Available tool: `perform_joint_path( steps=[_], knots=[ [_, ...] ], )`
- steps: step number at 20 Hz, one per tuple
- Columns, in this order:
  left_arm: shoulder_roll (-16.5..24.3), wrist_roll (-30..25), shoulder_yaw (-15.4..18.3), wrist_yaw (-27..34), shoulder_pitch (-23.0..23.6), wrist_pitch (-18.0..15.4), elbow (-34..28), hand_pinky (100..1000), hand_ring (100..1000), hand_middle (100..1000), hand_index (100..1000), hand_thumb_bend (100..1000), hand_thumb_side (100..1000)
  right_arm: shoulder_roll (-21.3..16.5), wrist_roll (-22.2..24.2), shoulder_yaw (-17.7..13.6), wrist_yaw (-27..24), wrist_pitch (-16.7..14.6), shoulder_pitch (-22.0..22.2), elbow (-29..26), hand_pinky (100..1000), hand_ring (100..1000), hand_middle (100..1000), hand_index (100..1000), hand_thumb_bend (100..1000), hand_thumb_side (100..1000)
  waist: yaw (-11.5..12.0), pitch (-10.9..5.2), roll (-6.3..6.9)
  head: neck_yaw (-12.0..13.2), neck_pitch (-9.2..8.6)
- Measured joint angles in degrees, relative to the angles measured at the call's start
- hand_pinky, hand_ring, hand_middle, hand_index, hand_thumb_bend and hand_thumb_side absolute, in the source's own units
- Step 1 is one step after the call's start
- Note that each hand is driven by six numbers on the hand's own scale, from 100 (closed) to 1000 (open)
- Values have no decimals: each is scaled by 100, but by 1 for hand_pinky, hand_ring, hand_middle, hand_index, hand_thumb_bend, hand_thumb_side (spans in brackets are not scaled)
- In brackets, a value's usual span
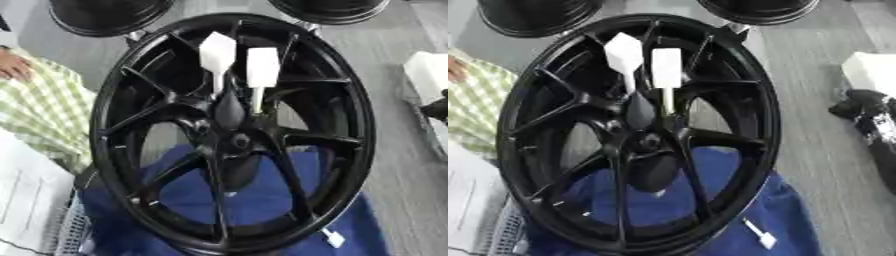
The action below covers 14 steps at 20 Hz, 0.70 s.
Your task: Pull the pin out of the wheel hub.
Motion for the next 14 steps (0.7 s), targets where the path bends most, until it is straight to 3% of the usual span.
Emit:
perform_joint_path(
  steps=[3, 6, 14],
  knots=[
    [123, -37, -18, -19, -94, -12, -2, 803, 503, 519, 745, 278, 574, -5, 0, -1, -1, 2, 17, 0, 838, 708, 616, 760, 100, 654, 6, -4, 0, -28, 28],
    [614, -333, -169, -248, -453, -38, -2, 802, 524, 540, 757, 277, 566, -21, -2, -2, 0, -2, 75, 0, 838, 707, 615, 760, 100, 653, 14, -59, -1, -75, 101],
    [2472, -2498, -931, -1453, -1599, -366, 367, 793, 646, 619, 783, 340, 595, -61, 15, 2, 48, -27, 174, -5, 837, 704, 613, 758, 100, 655, 5, -112, 14, -166, 239]
  ],
)
